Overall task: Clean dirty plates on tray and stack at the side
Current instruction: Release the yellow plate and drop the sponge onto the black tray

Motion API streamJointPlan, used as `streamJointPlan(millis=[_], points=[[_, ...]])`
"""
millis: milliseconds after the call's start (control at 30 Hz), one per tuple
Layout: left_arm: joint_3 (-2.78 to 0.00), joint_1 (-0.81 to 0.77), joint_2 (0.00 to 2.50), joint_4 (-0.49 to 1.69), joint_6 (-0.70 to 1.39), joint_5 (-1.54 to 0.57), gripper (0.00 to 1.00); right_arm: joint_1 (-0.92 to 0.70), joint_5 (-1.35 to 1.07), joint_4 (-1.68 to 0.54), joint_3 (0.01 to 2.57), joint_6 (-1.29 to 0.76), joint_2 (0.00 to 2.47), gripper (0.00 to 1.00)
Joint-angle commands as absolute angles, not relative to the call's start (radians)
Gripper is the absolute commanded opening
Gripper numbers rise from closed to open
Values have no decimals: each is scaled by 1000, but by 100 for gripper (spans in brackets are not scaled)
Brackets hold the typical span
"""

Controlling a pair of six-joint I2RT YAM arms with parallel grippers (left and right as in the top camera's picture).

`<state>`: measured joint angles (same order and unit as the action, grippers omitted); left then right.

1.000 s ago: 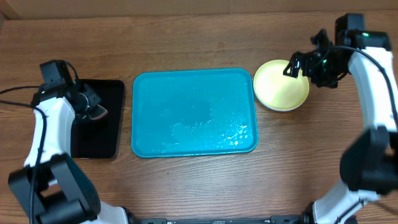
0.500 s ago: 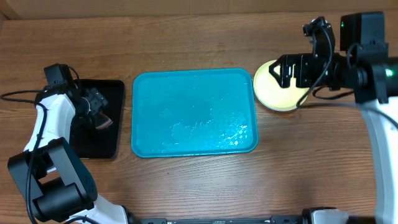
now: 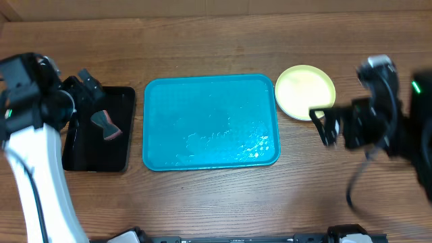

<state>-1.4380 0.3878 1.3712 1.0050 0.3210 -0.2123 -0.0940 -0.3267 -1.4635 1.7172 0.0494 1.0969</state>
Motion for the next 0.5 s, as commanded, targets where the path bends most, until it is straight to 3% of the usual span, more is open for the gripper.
streamJointPlan(millis=[0, 200, 467], points=[[-1443, 376, 1277, 1029, 232, -334, 100, -98, -307, -1473, 1668, 52, 939, 100], [-1433, 311, 1151, 1095, 75, -497, 100, -98, -288, -1469, 1533, 52, 667, 100], [-1387, 281, 937, 1211, 56, -499, 100, -98, -263, -1470, 1432, 52, 515, 100]])
